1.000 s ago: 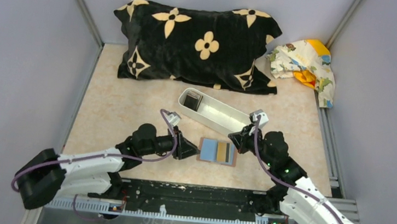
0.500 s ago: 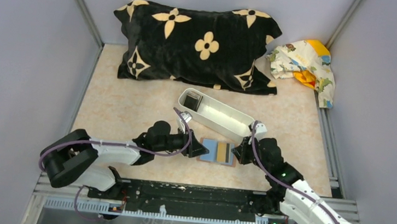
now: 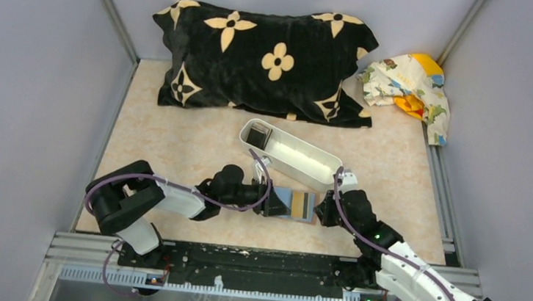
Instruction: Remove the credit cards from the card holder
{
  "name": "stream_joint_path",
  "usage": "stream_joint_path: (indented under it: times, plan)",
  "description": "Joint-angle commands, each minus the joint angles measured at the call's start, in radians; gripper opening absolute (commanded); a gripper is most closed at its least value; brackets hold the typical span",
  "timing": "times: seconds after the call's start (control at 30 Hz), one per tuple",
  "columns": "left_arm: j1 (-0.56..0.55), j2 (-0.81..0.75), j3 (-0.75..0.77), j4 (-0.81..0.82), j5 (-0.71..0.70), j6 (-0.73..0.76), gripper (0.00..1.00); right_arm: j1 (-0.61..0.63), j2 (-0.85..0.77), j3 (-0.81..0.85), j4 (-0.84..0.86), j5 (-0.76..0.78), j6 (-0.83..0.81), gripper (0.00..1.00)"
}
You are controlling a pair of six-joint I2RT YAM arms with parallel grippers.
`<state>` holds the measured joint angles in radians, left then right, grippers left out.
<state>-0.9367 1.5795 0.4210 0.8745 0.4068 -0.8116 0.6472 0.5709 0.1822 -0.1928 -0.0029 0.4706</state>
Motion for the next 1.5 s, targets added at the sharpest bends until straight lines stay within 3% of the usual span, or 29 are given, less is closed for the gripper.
stream_joint_path:
  times: [0.0, 0.5, 1.47]
  plan:
    - [-0.026, 0.032, 0.064, -0.003, -0.014, -0.005, 0.58, 0.012, 0.041, -0.022, 0.067, 0.025, 0.029, 0.00]
    - [-0.046, 0.111, 0.215, -0.361, -0.241, 0.003, 0.58, 0.021, 0.086, -0.040, 0.111, 0.058, 0.051, 0.00]
    - [-0.080, 0.135, 0.252, -0.339, -0.215, -0.063, 0.56, 0.028, 0.093, -0.040, 0.107, 0.049, 0.044, 0.00]
